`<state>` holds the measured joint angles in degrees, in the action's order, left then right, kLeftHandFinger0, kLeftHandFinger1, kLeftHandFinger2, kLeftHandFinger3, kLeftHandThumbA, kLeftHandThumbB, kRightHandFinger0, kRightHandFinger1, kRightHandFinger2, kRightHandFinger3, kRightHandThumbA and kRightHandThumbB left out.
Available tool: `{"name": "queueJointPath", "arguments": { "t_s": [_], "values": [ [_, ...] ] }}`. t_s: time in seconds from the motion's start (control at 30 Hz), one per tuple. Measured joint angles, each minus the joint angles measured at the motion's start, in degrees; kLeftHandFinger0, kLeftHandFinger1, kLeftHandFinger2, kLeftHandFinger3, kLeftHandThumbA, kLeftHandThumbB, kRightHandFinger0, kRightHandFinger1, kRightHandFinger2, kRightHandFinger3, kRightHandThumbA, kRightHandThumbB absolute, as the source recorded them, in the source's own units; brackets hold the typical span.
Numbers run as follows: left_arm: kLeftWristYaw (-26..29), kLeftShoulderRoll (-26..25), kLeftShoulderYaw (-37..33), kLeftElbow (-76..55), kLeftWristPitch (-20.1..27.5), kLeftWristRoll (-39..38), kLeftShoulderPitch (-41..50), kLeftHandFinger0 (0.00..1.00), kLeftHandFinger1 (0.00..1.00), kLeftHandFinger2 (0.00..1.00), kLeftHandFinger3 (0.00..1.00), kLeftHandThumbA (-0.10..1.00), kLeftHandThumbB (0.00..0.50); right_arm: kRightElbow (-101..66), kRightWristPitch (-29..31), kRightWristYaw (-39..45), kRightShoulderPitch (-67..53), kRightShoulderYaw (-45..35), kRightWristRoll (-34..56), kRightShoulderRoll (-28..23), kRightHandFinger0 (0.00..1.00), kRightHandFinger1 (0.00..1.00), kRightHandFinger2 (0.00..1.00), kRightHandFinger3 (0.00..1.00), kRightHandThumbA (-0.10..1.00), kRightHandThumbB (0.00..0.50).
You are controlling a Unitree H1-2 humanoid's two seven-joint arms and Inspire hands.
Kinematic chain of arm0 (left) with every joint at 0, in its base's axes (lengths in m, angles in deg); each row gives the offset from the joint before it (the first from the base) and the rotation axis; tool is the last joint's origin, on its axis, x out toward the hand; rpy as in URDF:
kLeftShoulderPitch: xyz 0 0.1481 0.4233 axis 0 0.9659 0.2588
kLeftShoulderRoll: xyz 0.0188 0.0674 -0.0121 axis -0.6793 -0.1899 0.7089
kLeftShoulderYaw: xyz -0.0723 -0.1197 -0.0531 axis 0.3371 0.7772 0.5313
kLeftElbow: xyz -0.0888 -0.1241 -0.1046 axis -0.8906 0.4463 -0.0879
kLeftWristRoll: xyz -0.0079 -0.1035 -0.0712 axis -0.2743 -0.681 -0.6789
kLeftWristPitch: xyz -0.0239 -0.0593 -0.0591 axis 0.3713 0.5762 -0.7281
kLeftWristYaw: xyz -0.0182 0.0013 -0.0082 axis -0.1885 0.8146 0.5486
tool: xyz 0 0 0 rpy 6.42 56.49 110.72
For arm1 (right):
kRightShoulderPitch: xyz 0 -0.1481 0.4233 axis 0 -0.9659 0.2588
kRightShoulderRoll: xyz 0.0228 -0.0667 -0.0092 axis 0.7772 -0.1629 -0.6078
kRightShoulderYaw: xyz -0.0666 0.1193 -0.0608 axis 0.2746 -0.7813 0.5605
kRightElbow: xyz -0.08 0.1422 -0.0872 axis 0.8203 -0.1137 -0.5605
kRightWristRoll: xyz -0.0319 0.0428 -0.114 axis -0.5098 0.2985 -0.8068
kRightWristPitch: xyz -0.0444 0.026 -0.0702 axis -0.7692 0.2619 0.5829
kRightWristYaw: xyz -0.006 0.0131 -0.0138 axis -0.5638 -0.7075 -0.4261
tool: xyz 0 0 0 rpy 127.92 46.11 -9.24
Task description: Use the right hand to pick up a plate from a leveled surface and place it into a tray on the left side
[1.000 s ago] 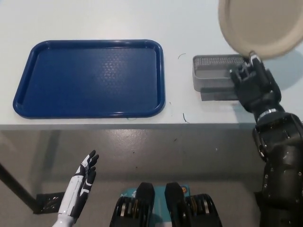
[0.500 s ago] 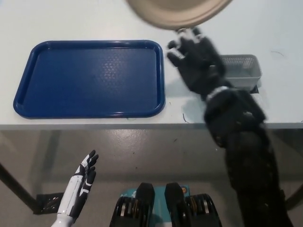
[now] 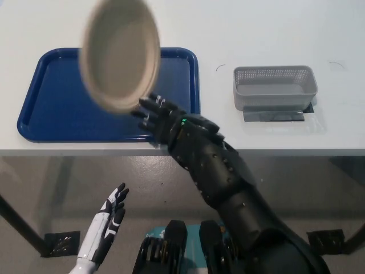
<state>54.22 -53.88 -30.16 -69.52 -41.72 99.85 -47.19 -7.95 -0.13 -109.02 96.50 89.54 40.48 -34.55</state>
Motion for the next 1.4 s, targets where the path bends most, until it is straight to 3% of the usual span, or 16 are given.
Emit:
{"name": "queueJointPath", "arguments": {
  "t_s": [0.13,0.23,0.27,0.3,0.33,0.37,0.4,0.43,0.47,0.5,0.63,0.77,0.8,1.03,1.27,1.4],
  "values": [
    [-0.08,-0.04,-0.42,0.00,-0.18,0.07,-0.71,1.00,1.00,1.00,1.00,1.00,0.106,13.55,3.62,1.81,5.66,-3.88,-0.95,0.92,0.00,0.24,0.80,1.00,-0.10,0.075],
    [-0.10,-0.04,-0.98,-0.01,-0.44,0.29,-1.84,1.00,1.00,1.00,1.00,1.00,0.109,21.40,6.46,3.18,10.35,-6.77,-2.00,1.60,0.00,0.27,0.82,1.00,-0.10,0.107],
    [-0.11,-0.05,-1.17,-0.03,-0.54,0.33,-2.12,1.00,1.00,1.00,1.00,1.00,0.107,23.17,7.22,3.46,11.39,-7.53,-2.36,1.88,0.00,0.25,0.77,0.68,-0.10,0.130],
    [-0.12,-0.07,-1.41,-0.08,-0.69,0.39,-2.46,1.00,1.00,1.00,1.00,1.00,0.105,24.95,8.52,3.83,12.39,-8.42,-3.00,2.25,0.00,0.26,0.77,0.59,-0.10,0.129],
    [-0.15,-0.09,-1.55,-0.08,-0.75,0.41,-2.63,1.00,1.00,1.00,1.00,1.00,0.096,25.70,9.25,4.00,12.84,-8.88,-3.37,2.53,0.00,0.28,0.77,0.49,0.14,0.115],
    [-0.26,-0.18,-1.75,-0.07,-0.83,0.44,-2.85,1.00,1.00,1.00,1.00,1.00,0.093,26.57,10.41,4.37,13.29,-9.54,-3.93,2.90,0.08,0.45,1.00,0.73,0.39,0.140],
    [-0.33,-0.25,-1.89,-0.07,-0.85,0.44,-3.00,1.00,1.00,1.00,1.00,1.00,0.098,26.84,11.35,4.93,13.32,-10.10,-4.34,3.09,0.27,0.70,1.00,1.00,0.67,0.222],
    [-0.39,-0.31,-1.99,-0.07,-0.87,0.44,-3.11,1.00,1.00,1.00,1.00,1.00,0.106,27.04,12.06,5.78,13.28,-10.51,-4.55,3.17,0.89,1.00,1.00,1.00,0.90,0.312],
    [-0.42,-0.35,-2.05,-0.06,-0.90,0.44,-3.16,1.00,1.00,1.00,1.00,1.00,0.104,27.00,12.51,6.91,13.10,-10.69,-4.74,3.18,1.00,1.00,1.00,1.00,0.93,0.373],
    [-0.43,-0.35,-2.07,-0.04,-0.96,0.43,-3.14,1.00,1.00,1.00,1.00,1.00,0.098,26.93,12.81,7.83,12.91,-10.80,-4.84,3.16,1.00,1.00,1.00,1.00,0.96,0.433],
    [-0.55,-0.33,-2.23,0.04,-1.06,0.41,-3.12,1.00,1.00,1.00,1.00,1.00,0.114,26.35,14.03,12.36,11.67,-10.75,-5.74,2.90,1.00,1.00,1.00,1.00,0.96,0.486],
    [-0.66,-0.34,-2.48,0.05,-1.19,0.41,-3.10,1.00,1.00,1.00,1.00,1.00,0.109,23.93,15.64,16.18,10.23,-10.54,-6.67,2.44,1.00,1.00,1.00,1.00,1.00,0.492],
    [-0.68,-0.34,-2.56,0.05,-1.20,0.41,-3.11,1.00,1.00,1.00,1.00,1.00,0.111,22.27,15.85,17.06,9.68,-10.35,-6.89,2.33,1.00,1.00,1.00,1.00,1.00,0.441],
    [-0.72,-0.32,-2.94,0.35,-1.28,0.40,-3.10,1.00,1.00,1.00,1.00,1.00,0.113,6.86,15.86,19.69,5.48,-9.05,-8.20,0.67,1.00,1.00,1.00,1.00,1.00,0.500],
    [-0.72,-0.32,-3.00,0.79,-1.32,0.41,-3.02,1.00,1.00,1.00,1.00,1.00,0.102,-6.29,14.45,19.70,-0.05,-8.80,-8.27,-2.86,1.00,1.00,1.00,1.00,1.00,0.500],
    [-0.72,-0.31,-3.02,1.07,-1.38,0.40,-3.00,1.00,1.00,1.00,1.00,1.00,0.120,-13.49,13.56,19.67,-3.62,-8.81,-8.26,-6.62,1.00,1.00,1.00,1.00,1.00,0.461]
  ]
}}
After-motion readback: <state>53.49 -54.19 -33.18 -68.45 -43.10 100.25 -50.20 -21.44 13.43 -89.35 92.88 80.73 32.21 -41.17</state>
